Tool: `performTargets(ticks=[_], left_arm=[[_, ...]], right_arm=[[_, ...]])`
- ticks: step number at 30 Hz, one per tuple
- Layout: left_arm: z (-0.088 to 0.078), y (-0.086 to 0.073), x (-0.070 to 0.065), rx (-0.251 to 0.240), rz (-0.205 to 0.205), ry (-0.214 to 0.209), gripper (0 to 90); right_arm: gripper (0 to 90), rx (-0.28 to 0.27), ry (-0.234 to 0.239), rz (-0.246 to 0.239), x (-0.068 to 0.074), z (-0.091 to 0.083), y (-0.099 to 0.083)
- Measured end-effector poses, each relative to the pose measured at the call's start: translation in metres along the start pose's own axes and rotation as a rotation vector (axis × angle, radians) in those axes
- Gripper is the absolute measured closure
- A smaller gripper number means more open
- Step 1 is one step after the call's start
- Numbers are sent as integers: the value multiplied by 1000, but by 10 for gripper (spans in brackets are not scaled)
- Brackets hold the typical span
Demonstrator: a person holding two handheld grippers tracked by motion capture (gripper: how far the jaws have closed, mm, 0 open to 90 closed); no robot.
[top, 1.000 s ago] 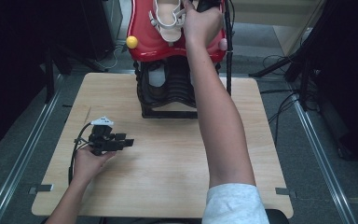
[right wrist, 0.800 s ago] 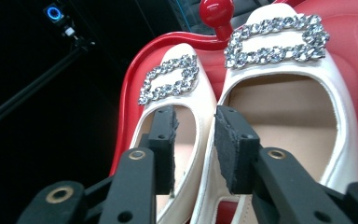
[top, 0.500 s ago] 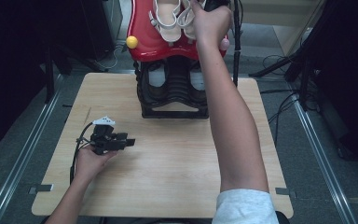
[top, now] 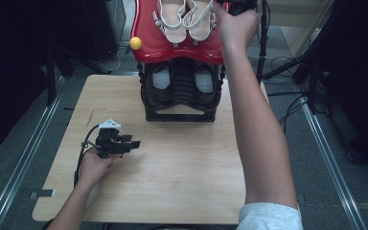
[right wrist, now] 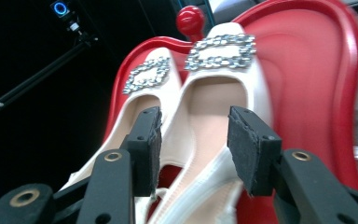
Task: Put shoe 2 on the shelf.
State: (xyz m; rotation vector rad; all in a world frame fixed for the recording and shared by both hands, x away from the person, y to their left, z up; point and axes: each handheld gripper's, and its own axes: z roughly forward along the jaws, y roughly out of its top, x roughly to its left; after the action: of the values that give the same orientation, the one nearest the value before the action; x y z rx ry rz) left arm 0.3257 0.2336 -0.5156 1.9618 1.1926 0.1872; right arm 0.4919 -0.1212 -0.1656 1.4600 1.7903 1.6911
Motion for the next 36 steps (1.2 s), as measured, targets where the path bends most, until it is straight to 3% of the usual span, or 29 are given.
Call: performTargets(ticks=[4,8,21,36], left_arm=[[2,1,-1,-6,6,-1,449],[4,1,-1,-12,7,4,448],[8,1,-2,-19,5,2,428],[9,1,-5,-15,29,10,406]], right_arm=[[526,7,9,14,-11,-8,-1],[521,5,-4,-2,-21,-17,-2],[511,-9,-52,9,-69,-48,-16],[494,23,-67,21,-119,-77,-49]])
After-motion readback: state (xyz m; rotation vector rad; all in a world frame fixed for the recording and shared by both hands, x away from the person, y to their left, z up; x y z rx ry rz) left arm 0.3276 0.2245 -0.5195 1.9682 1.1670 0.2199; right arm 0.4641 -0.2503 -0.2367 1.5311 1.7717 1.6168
